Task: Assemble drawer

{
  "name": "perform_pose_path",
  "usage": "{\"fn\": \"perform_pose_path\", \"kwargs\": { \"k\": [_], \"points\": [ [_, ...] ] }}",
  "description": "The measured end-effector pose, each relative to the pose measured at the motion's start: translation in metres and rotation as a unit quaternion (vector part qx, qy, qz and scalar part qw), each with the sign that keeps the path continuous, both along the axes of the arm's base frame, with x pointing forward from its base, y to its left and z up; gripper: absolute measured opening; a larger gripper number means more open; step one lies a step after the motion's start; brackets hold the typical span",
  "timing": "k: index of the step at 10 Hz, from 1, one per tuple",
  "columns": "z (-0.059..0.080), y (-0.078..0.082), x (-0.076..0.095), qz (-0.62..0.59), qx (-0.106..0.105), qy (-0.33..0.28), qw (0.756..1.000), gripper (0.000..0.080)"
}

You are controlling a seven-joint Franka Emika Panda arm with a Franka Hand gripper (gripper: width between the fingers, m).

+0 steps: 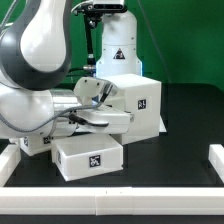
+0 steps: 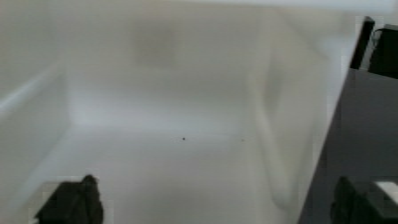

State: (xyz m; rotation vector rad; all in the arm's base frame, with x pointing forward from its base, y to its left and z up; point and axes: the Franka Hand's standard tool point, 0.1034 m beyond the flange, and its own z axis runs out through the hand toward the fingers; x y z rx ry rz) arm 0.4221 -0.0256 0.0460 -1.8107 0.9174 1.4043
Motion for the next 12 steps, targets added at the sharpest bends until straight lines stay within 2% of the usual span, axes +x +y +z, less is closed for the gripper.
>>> {"fn": "perform_pose_path", "kwargs": {
  "k": [3, 7, 9, 12],
  "points": [
    [0.007, 0.009, -0.003, 0.007, 0.004, -0.001, 1.0, 0.0649],
    [0.005, 0.021, -0.004, 0.011, 0.007, 0.006, 1.0, 0.0649],
    [0.005, 0.021, -0.004, 0.011, 0.007, 0.008, 1.0, 0.0649],
    [0.005, 0.021, -0.004, 0.011, 0.007, 0.008, 1.0, 0.0251]
  ]
}}
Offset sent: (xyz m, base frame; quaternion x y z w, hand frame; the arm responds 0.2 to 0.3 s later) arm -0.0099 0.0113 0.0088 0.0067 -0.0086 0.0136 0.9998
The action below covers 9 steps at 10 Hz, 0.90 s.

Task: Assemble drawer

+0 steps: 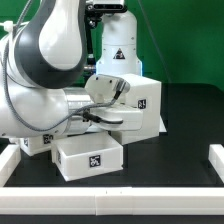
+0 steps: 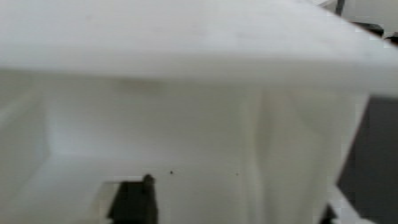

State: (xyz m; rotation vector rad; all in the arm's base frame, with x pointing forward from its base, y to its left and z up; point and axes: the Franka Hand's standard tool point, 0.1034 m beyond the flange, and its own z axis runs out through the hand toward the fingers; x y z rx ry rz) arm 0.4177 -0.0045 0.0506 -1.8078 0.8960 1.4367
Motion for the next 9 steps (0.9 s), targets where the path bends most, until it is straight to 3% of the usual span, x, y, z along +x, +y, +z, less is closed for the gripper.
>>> {"fn": "perform_pose_path", "kwargs": {
  "k": [1, 2, 6, 7, 9],
  "points": [
    [0.0, 0.0, 0.0, 0.0, 0.0, 0.0, 1.0, 0.0251],
    [0.0, 0.0, 0.0, 0.001, 0.0, 0.001, 1.0, 0.0068],
    [0.001, -0.001, -0.001, 0.001, 0.001, 0.002, 1.0, 0.0065],
    [0.005, -0.001, -0.002, 0.006, -0.006, 0.017, 1.0, 0.0065],
    [0.026, -0.002, 0.003, 0.026, -0.013, 0.044, 0.999, 0.0065]
  ]
}}
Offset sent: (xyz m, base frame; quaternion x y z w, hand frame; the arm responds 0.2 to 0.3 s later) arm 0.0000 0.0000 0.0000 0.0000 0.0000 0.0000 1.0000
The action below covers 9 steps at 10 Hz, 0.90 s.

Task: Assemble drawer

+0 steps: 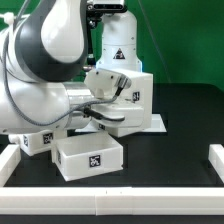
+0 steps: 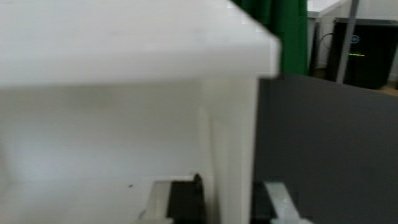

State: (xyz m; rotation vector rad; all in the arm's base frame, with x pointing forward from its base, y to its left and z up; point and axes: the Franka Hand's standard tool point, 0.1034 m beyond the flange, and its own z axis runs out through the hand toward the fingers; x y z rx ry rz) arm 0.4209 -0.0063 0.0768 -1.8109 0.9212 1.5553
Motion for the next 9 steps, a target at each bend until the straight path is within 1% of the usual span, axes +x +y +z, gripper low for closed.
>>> {"fn": "perform_pose_path", "kwargs": {
  "k": [1, 2, 3, 4, 5, 6, 7, 8, 9],
  "points": [
    [0.012, 0.004, 0.004, 0.005, -0.003, 0.009, 1.0, 0.0065],
    [0.027, 0.015, 0.008, 0.015, -0.011, 0.028, 0.999, 0.0065],
    [0.034, 0.026, 0.011, 0.027, -0.012, 0.024, 0.999, 0.0065],
    [0.029, 0.024, 0.012, 0.024, -0.015, 0.013, 1.0, 0.0065],
    [0.028, 0.023, 0.013, 0.022, -0.018, 0.01, 1.0, 0.0065],
    [0.027, 0.02, 0.016, 0.035, -0.038, -0.006, 0.999, 0.0065],
    [0.035, 0.016, 0.021, 0.065, -0.073, -0.031, 0.995, 0.0065],
    [0.054, 0.018, 0.032, 0.084, -0.094, -0.053, 0.991, 0.0065],
    [0.077, 0.02, 0.048, 0.095, -0.113, -0.079, 0.986, 0.0065]
  ]
}}
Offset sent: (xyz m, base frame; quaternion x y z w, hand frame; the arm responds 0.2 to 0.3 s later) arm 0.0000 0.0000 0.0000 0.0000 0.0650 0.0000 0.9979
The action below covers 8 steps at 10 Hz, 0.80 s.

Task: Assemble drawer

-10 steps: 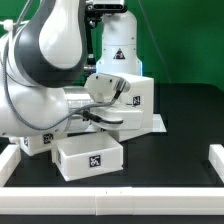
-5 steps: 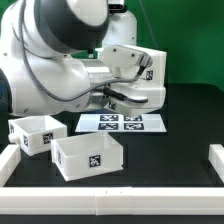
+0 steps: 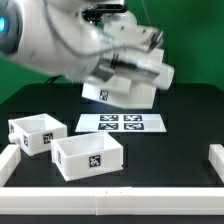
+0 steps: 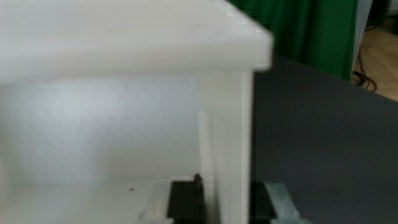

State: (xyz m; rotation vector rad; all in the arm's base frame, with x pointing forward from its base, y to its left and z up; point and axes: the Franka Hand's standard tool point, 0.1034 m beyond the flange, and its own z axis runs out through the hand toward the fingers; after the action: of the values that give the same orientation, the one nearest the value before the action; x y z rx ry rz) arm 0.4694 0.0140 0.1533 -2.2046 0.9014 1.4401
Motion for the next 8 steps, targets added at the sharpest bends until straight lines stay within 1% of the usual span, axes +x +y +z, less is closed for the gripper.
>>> {"fn": "perform_pose_path", "kwargs": {
  "k": [1, 2, 3, 4, 5, 6, 7, 8],
  "points": [
    [0.018, 0.006, 0.01, 0.017, -0.016, -0.031, 0.999, 0.0065],
    [0.031, 0.013, 0.014, 0.039, -0.031, -0.054, 0.997, 0.0065],
    [0.027, 0.016, 0.022, 0.036, -0.049, -0.09, 0.994, 0.0065],
    [0.026, 0.017, 0.026, 0.032, -0.068, -0.122, 0.99, 0.0065],
    [0.027, 0.021, 0.027, 0.03, -0.078, -0.141, 0.986, 0.0066],
    [0.019, 0.025, 0.031, 0.054, -0.113, -0.174, 0.977, 0.0066],
    [0.016, 0.037, 0.036, 0.086, -0.136, -0.203, 0.966, 0.0066],
    [0.012, 0.046, 0.041, 0.106, -0.157, -0.236, 0.953, 0.0065]
  ]
}}
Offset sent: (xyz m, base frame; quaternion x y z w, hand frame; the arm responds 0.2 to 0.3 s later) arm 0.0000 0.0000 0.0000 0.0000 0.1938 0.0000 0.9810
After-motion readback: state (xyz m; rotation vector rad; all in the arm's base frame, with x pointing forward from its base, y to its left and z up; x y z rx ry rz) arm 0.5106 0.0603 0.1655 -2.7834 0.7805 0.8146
